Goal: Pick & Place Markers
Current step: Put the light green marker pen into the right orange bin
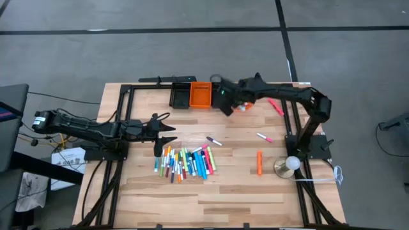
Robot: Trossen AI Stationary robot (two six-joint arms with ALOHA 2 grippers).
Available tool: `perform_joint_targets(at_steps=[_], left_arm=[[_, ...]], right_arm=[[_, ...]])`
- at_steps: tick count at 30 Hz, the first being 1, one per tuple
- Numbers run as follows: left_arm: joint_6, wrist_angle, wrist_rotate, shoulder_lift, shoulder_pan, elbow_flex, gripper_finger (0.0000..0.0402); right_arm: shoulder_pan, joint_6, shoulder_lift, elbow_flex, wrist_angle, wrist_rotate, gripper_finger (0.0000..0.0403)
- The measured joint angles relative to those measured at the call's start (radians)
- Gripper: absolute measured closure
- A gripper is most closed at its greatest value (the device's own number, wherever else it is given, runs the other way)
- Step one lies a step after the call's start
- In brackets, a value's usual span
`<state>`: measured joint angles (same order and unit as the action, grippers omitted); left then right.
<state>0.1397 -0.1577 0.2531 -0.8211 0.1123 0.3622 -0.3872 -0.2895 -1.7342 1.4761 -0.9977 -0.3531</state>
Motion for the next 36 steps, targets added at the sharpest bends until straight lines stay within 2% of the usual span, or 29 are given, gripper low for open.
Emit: perform_joint_targets(at_steps=[5, 12, 18, 29, 36], left_arm=[[0.0, 0.0, 0.0, 0.0, 0.0, 0.0, 0.0206], [0.0, 0.0, 0.0, 0.0, 0.0, 0.0, 0.0206], [0.0, 0.0, 0.0, 0.0, 0.0, 0.0, 0.0206], [0.0, 0.0, 0.0, 0.0, 0.0, 0.0, 0.0206], [0.0, 0.0, 0.0, 0.0, 0.0, 0.0, 0.0206]], right_arm=[[-0.109, 0.042, -0.031, 0.0, 0.067, 0.014, 0.0335], [-0.205, 0.088, -0.152, -0.001, 0.055, 0.074, 0.0331], [-0.216, 0.109, -0.202, -0.001, 0.059, 0.068, 0.033], [-0.215, 0.107, -0.197, -0.001, 0.061, 0.062, 0.0327], [-0.215, 0.107, -0.197, -0.001, 0.061, 0.054, 0.0308]])
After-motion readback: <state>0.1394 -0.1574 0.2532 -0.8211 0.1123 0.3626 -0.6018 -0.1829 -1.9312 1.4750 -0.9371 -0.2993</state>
